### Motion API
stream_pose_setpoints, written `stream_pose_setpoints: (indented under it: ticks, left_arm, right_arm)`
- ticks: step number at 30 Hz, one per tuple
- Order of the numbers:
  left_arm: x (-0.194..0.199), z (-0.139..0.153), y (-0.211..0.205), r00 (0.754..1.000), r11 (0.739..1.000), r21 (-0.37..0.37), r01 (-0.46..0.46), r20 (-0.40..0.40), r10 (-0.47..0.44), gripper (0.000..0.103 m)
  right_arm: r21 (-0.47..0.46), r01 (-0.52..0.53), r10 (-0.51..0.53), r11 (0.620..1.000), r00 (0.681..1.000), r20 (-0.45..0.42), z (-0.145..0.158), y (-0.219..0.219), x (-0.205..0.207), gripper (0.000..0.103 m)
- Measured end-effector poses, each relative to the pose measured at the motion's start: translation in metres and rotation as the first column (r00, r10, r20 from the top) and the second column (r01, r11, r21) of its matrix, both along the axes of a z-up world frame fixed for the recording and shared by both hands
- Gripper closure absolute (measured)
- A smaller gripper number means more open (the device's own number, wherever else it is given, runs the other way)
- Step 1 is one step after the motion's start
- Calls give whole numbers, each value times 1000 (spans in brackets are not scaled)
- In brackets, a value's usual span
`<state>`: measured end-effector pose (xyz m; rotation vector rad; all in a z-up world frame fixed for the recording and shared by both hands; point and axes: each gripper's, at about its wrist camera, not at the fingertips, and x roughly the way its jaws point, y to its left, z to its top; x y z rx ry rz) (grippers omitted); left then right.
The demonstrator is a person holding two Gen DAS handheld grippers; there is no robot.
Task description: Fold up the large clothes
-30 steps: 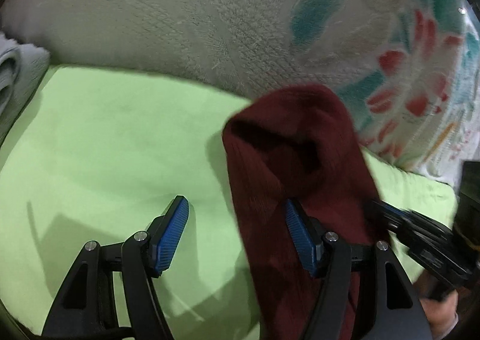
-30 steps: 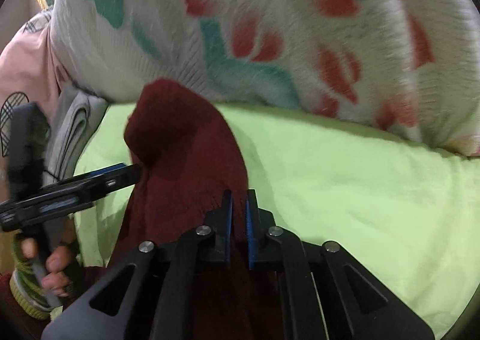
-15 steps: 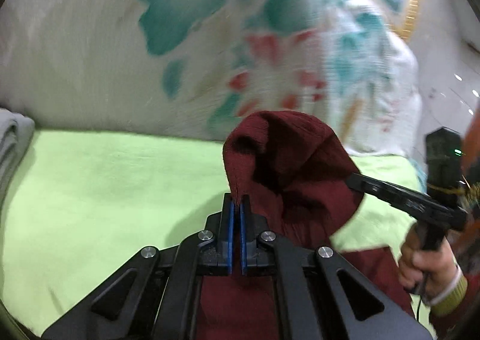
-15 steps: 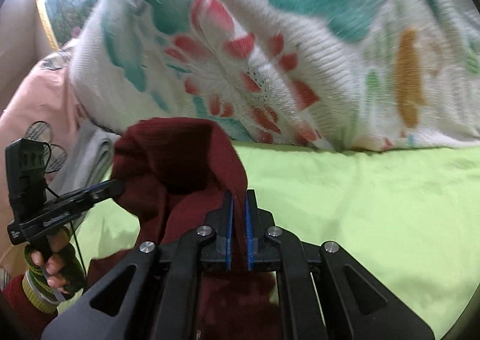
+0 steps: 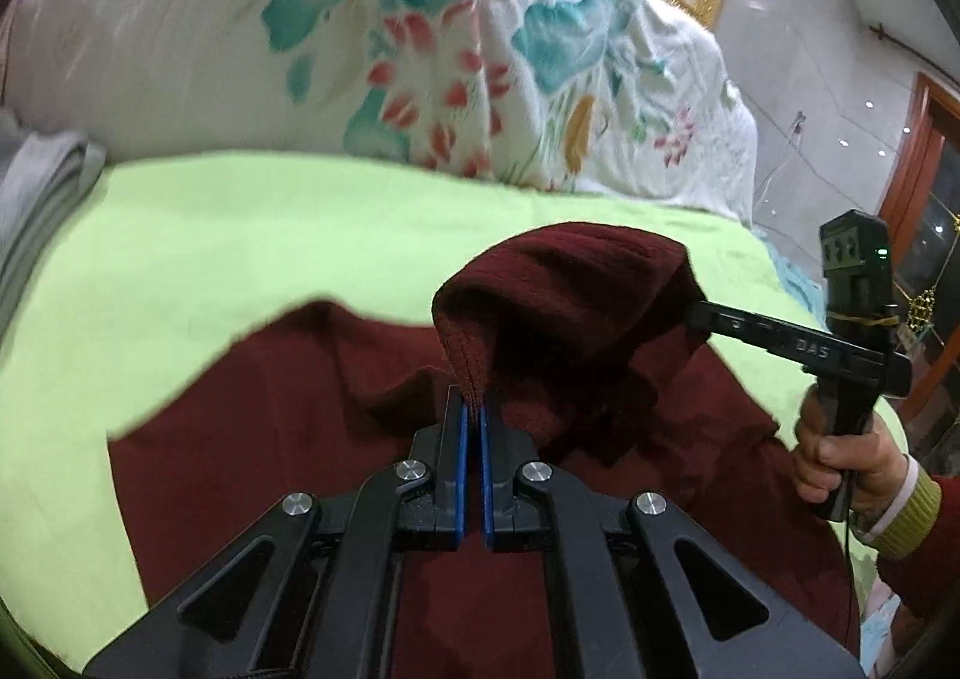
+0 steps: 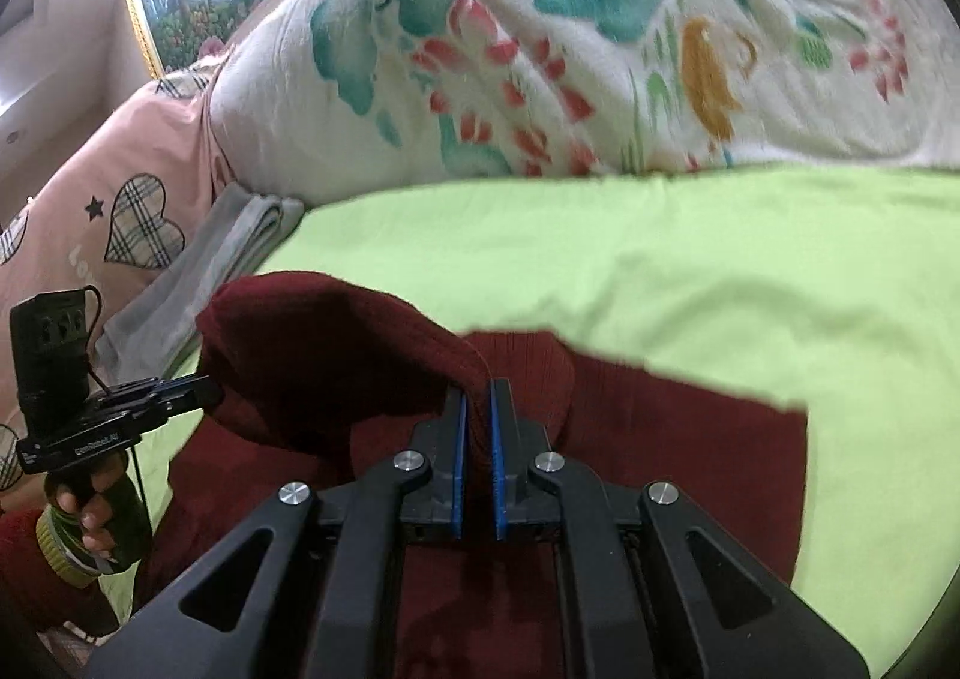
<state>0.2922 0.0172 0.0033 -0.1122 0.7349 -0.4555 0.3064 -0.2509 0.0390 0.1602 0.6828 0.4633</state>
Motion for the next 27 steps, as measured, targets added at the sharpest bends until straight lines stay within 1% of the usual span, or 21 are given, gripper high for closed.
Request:
stream_pose_setpoints:
  ticks: [4,5,6,8,9,10,12,14,15,16,17,18,19,20,21,22,23,24,25,26,27]
  left_arm:
    - [-30,-23,2,998,999,27,26,-66,-24,98]
    - [-36,-28,4,996,999,32,29,-89,-26,91]
    - [-42,-33,7,993,999,34,30,-112,-26,82]
    - [-57,-39,19,990,999,22,23,-136,-19,70]
    - [-62,-41,27,989,1000,12,13,-148,-11,65]
    - [-66,-42,37,986,1000,-11,-5,-169,3,63]
    - [-66,-42,53,979,996,-77,-40,-204,24,62]
    - [-62,-43,68,968,984,-158,-81,-246,41,61]
    - [-58,-46,75,958,972,-208,-104,-282,42,61]
    - [-53,-47,76,950,964,-237,-122,-308,45,61]
    - [-49,-48,78,941,955,-263,-139,-336,45,61]
    - [-46,-52,79,929,939,-309,-151,-369,28,61]
    - [-42,-53,78,921,925,-347,-156,-390,9,61]
    - [-40,-55,78,912,906,-390,-163,-410,-13,61]
    - [-37,-55,79,906,888,-427,-170,-423,-30,61]
    - [-34,-57,80,899,861,-474,-183,-436,-49,61]
    - [-30,-58,82,892,839,-508,-195,-447,-63,61]
    - [-27,-59,84,885,814,-542,-211,-459,-76,61]
    - [-22,-62,88,877,787,-572,-231,-472,-85,61]
    - [-18,-63,90,873,773,-586,-244,-479,-88,61]
    - [-15,-64,91,871,764,-594,-254,-484,-87,61]
  right_arm:
    - [-17,-15,14,1000,997,-71,-19,1,-22,93]
    - [-19,-21,20,1000,996,-88,-24,0,-28,93]
    - [-21,-28,25,999,993,-116,-29,-2,-35,92]
    - [-36,-26,20,999,987,-158,-37,-6,-45,92]
    - [-40,-18,11,999,983,-183,-40,-9,-49,92]
    - [-26,-15,9,1000,978,-208,-41,-11,-52,92]
    - [43,-8,19,999,969,-245,-41,-15,-57,92]
    - [119,5,27,993,964,-266,-38,-16,-58,89]
    - [174,21,29,984,959,-281,-37,-15,-55,88]
    - [200,31,28,979,958,-285,-35,-12,-53,82]
    - [214,39,24,976,958,-286,-34,-9,-51,75]
    - [239,52,22,970,954,-298,-34,-5,-47,71]
    - [280,55,36,958,950,-311,-35,-2,-43,63]
    - [351,69,56,934,942,-332,-38,-1,-38,53]
    - [401,85,67,912,934,-351,-40,-1,-34,48]
    - [450,103,80,887,926,-370,-41,-1,-29,39]
    - [498,125,91,858,917,-388,-43,-3,-23,34]
    - [542,153,93,826,912,-400,-43,-5,-16,33]
    - [562,170,90,809,910,-405,-42,-7,-12,32]
    - [584,209,75,784,903,-423,-44,-10,-4,30]
    - [587,245,55,772,894,-445,-46,-12,3,30]
